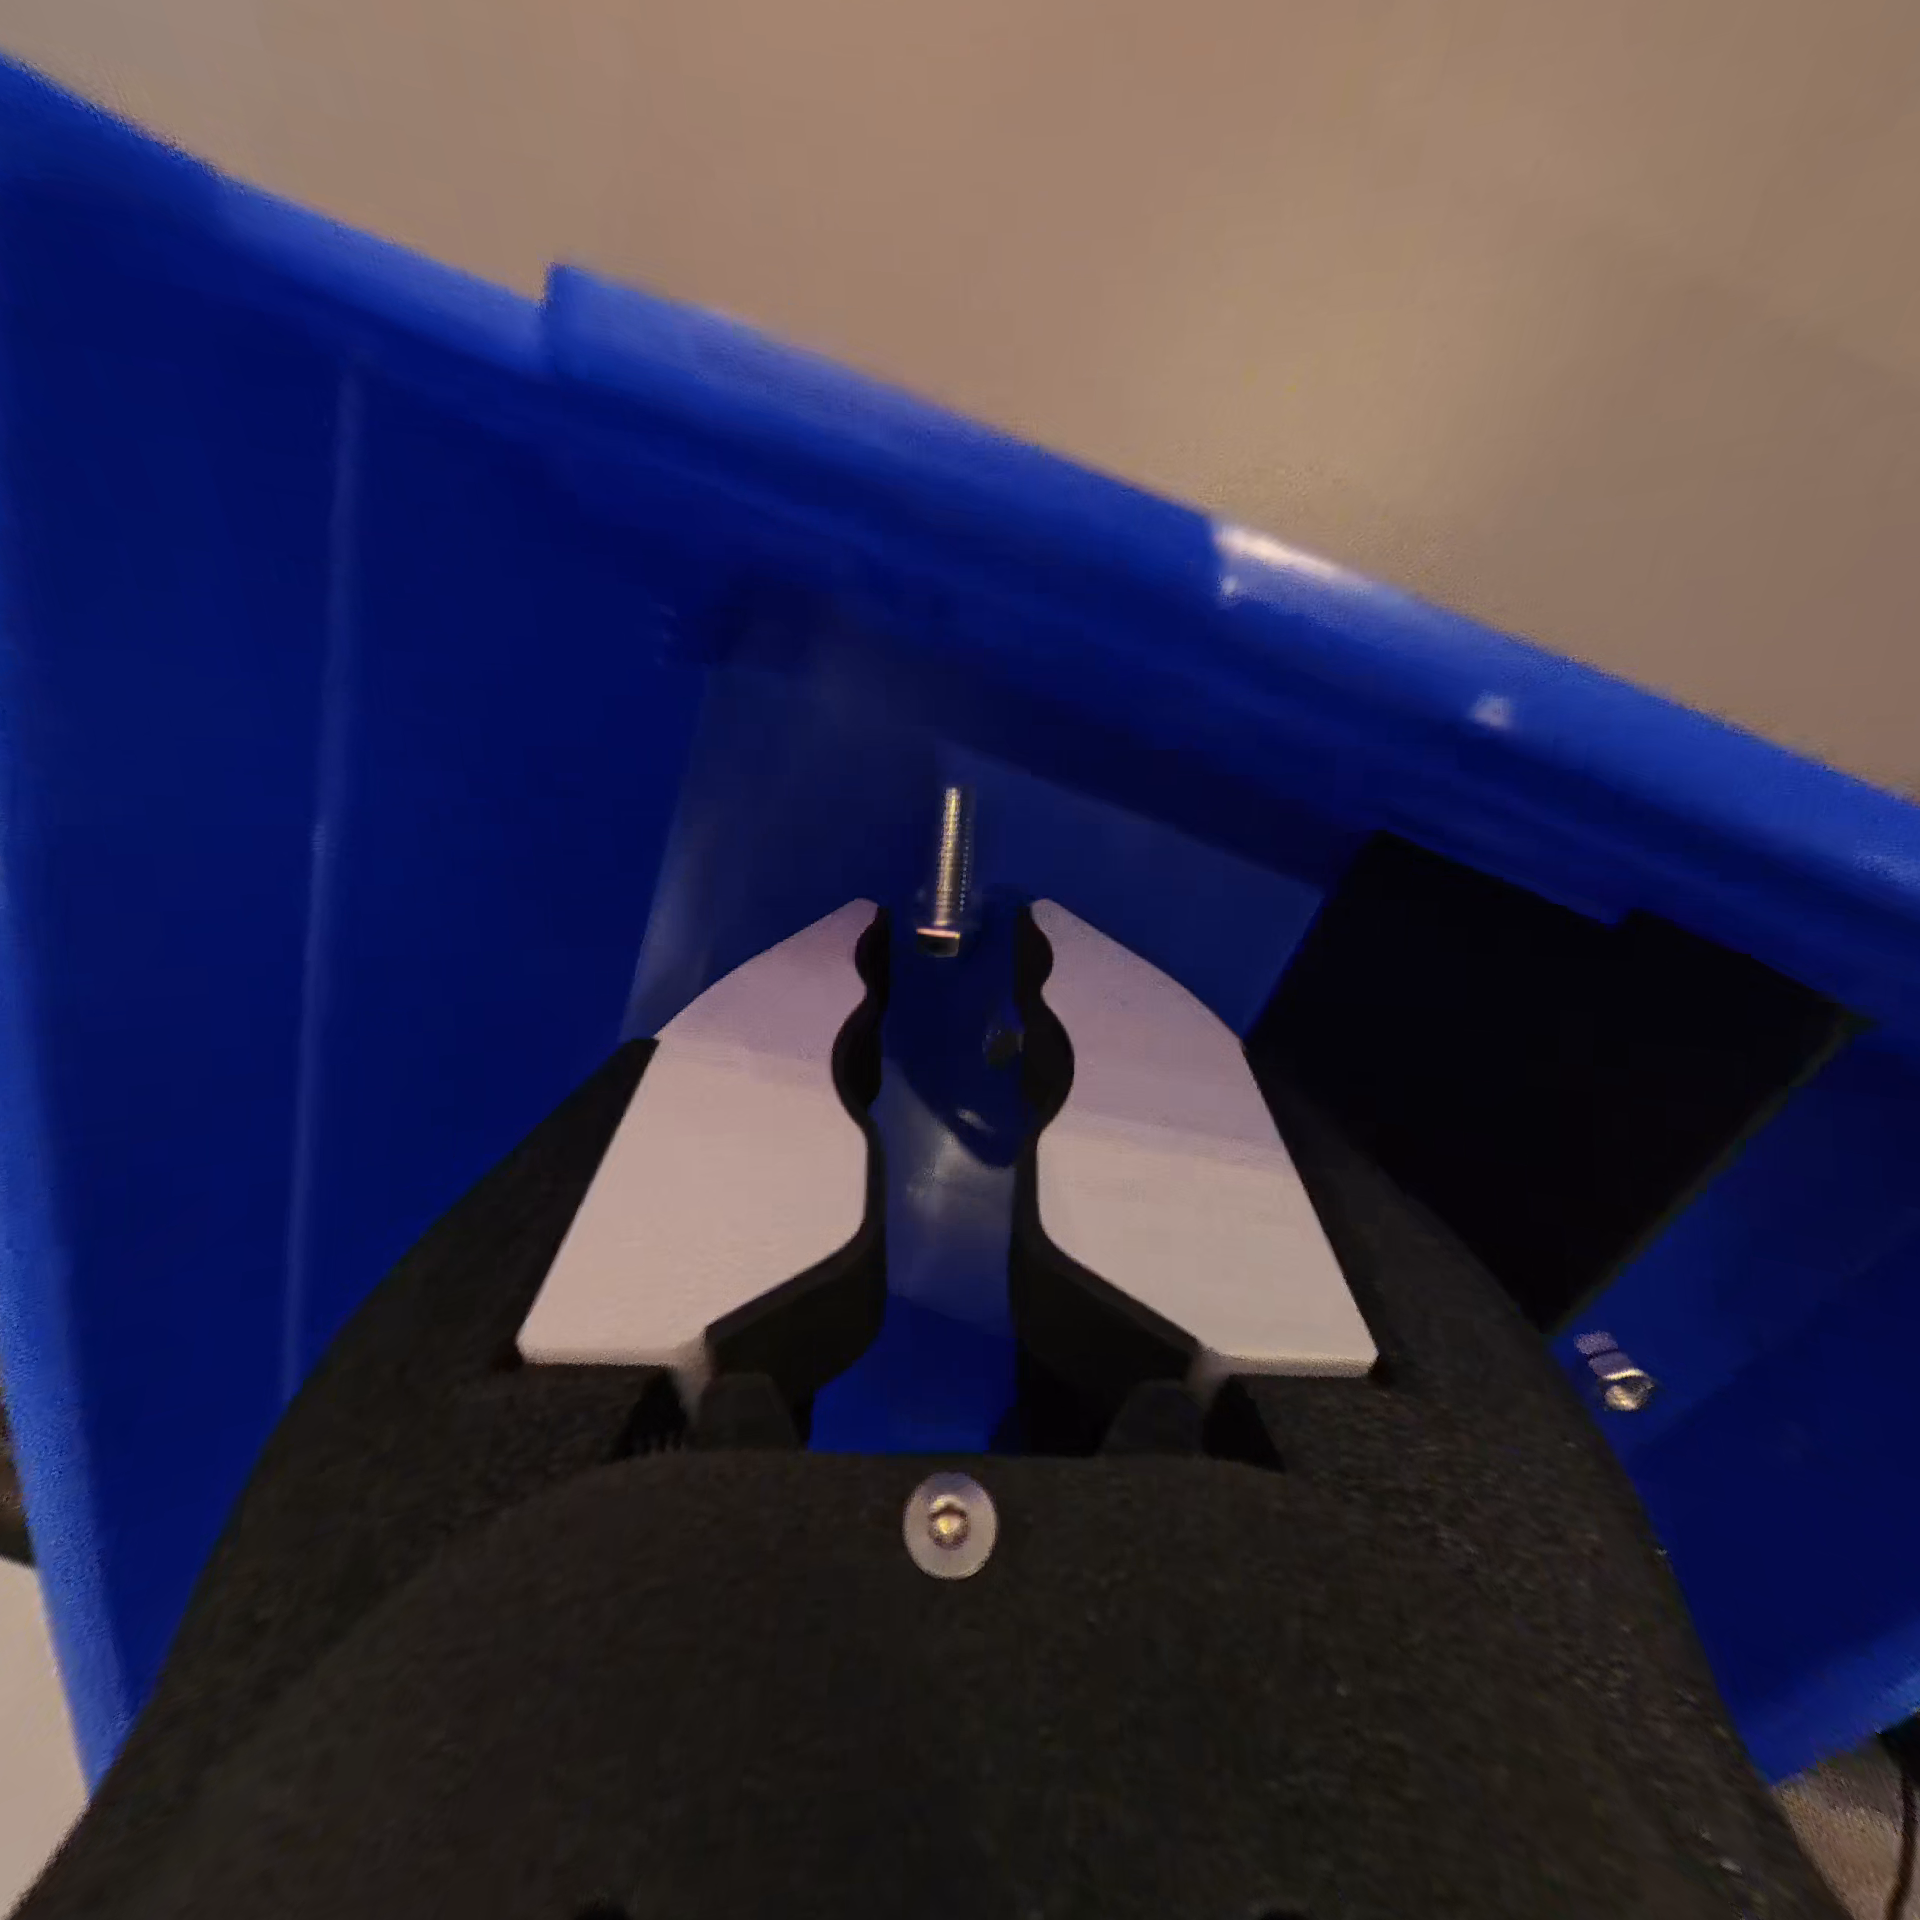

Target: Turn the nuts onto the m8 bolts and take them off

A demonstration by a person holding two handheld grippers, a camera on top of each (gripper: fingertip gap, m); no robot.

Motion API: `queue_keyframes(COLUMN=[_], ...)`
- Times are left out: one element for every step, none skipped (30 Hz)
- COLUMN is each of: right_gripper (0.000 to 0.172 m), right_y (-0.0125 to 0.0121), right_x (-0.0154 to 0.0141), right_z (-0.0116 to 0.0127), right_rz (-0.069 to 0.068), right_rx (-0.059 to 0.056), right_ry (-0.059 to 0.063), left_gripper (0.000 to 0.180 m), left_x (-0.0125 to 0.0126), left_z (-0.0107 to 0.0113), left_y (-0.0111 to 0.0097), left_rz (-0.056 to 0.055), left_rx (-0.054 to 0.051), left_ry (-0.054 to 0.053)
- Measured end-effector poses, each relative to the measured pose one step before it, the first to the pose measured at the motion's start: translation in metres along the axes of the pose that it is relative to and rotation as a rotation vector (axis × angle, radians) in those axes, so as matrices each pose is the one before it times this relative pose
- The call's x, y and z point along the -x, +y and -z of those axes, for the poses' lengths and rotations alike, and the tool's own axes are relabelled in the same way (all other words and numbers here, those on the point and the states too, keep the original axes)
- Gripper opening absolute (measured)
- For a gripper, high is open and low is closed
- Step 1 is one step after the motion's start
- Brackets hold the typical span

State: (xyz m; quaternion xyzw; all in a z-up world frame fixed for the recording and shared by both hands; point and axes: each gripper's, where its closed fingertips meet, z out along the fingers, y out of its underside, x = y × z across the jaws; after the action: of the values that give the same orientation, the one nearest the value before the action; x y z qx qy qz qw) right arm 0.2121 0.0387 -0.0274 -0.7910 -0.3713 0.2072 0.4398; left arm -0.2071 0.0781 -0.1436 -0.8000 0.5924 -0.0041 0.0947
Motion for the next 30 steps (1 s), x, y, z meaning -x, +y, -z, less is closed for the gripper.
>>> queue_keyframes(right_gripper=[0.041, 0.041, 0.041, 0.041, 0.041, 0.041, 0.041, 0.041, 0.041, 0.04, 0.04, 0.04, 0.04, 0.04, 0.04, 0.04, 0.039, 0.039, 0.039, 0.039, 0.039, 0.039, 0.038, 0.038, 0.038, 0.038, 0.037, 0.037, 0.036, 0.035], right_y=[0.00091, 0.0009, 0.0012, 0.00122, 0.00118, 0.00118, 0.00099, 0.00074, 0.00074, 0.0005, 0.00015, -0.00018, -0.00029, -0.00023, -0.00008, -0.00027, -0.00032, -0.00033, -0.00045, -0.0003, -0.00041, -0.00029, -0.00051, -0.00071, -0.00103, -0.00091, -0.0008, -0.0011, -0.00104, -0.00049], right_x=[-0.00044, -0.00023, -0.00017, -0.00037, -0.00036, -0.00037, -0.0002, -0.00003, 0.00004, 0.0, 0.0002, 0.00058, 0.00077, 0.00073, 0.00054, 0.00056, 0.00074, 0.00065, 0.00063, 0.00074, 0.00076, 0.00075, 0.00095, 0.00117, 0.00153, 0.00168, 0.00172, 0.00215, 0.00242, 0.00227], right_z=[-0.00143, -0.00118, -0.00092, -0.00065, -0.00024, 0.00006, 0.00052, 0.00079, 0.00096, 0.0012, 0.00146, 0.00158, 0.0017, 0.00169, 0.0016, 0.00169, 0.00176, 0.00187, 0.00191, 0.00177, 0.00182, 0.00162, 0.00147, 0.00122, 0.00091, 0.00041, 0.00009, -0.00029, -0.00089, -0.00128], right_rz=[0.0, 0.0002, 0.0003, 0.0001, -0.0005, -0.0013, -0.0015, -0.0015, -0.0011, -0.0005, -0.0004, -0.0002, 0.0003, 0.0003, 0.0002, -0.0003, -0.0011, -0.0013, -0.0014, -0.0014, -0.001, -0.0011, -0.0016, -0.0014, -0.0012, -0.0012, -0.0006, 0.0005, 0.0005, -0.0011], right_rx=[0.0031, 0.0027, 0.0029, 0.0025, 0.0018, 0.001, -0.0006, -0.0014, -0.0012, -0.0017, -0.0035, -0.0055, -0.0061, -0.0053, -0.0054, -0.0067, -0.0075, -0.008, -0.0082, -0.0079, -0.0079, -0.0078, -0.0078, -0.0097, -0.0112, -0.0108, -0.0114, -0.0139, -0.0147, -0.0128], right_ry=[-0.0023, -0.0029, -0.0026, -0.0018, -0.0013, -0.001, -0.0012, -0.0018, -0.0014, -0.0001, -0.0004, -0.0016, -0.0021, -0.0014, -0.0009, -0.0016, -0.0025, -0.0026, -0.0023, -0.0027, -0.003, -0.0031, -0.0039, -0.0051, -0.0065, -0.0071, -0.0068, -0.0087, -0.0115, -0.0122], left_gripper=[0.023, 0.023, 0.023, 0.023, 0.023, 0.023, 0.023, 0.022, 0.021, 0.016, 0.009, 0.009, 0.009, 0.009, 0.008, 0.009, 0.008, 0.008, 0.008, 0.008, 0.008, 0.008, 0.008, 0.008, 0.008, 0.008, 0.008, 0.008, 0.008, 0.008], left_x=[-0.00002, 0.0004, -0.00003, 0.00001, 0.00037, 0.00032, 0.00184, -0.00016, -0.00026, -0.00302, -0.00422, 0.00004, 0.00022, 0.00034, 0.0009, 0.00169, 0.0022, 0.00287, 0.00256, 0.00348, 0.00379, 0.0032, 0.00322, 0.00202, 0.00008, -0.0009, -0.00297, -0.0057, -0.0058, -0.00667], left_z=[-0.00239, -0.00166, -0.00144, -0.00159, -0.00173, -0.00019, -0.00015, -0.00043, -0.00023, -0.0003, -0.00034, 0.00005, 0.00009, 0.00011, 0.00029, 0.00066, 0.00178, 0.00376, 0.00627, 0.00867, 0.01105, 0.01291, 0.01461, 0.01572, 0.01605, 0.01598, 0.0147, 0.01282, 0.01, 0.00693], left_y=[-0.00051, -0.00115, -0.00105, -0.00029, -0.00004, -0.00162, -0.0014, -0.0002, -0.00007, 0.00015, 0.00006, 0.00004, 0.00002, 0.00017, 0.00064, 0.00187, 0.00215, 0.00046, -0.00065, -0.00126, -0.00245, -0.00372, -0.00588, -0.00844, -0.0109, -0.01414, -0.01646, -0.01722, -0.01714, -0.01595], left_rz=[-0.0056, -0.0075, -0.0031, 0.0015, 0.0006, 0.001, 0.0004, 0.0014, 0.0063, 0.0062, 0.0054, 0.0086, 0.0095, 0.0049, -0.0021, -0.005, 0.0035, 0.0156, 0.0213, 0.021, 0.0206, 0.0208, 0.0173, 0.0156, 0.0121, 0.008, 0.0088, 0.0048, 0.0051, 0.009], left_rx=[0.0121, 0.0056, 0.0046, 0.0085, 0.0087, -0.0036, -0.0034, 0.0035, 0.002, 0.0002, -0.0036, -0.0045, -0.0058, -0.006, -0.0045, -0.0001, -0.0025, -0.0183, -0.0277, -0.032, -0.0364, -0.0389, -0.0455, -0.0507, -0.0538, -0.0636, -0.0669, -0.0611, -0.0552, -0.0457], left_ry=[0.002, -0.0015, 0.0035, 0.0058, 0.0031, 0.005, -0.0059, 0.008, 0.0104, 0.0279, 0.0347, 0.0046, -0.0015, -0.0068, -0.0161, -0.0238, -0.025, -0.024, -0.0189, -0.0254, -0.0293, -0.0271, -0.0335, -0.0311, -0.0241, -0.0277, -0.0229, -0.0135, -0.0227, -0.026])
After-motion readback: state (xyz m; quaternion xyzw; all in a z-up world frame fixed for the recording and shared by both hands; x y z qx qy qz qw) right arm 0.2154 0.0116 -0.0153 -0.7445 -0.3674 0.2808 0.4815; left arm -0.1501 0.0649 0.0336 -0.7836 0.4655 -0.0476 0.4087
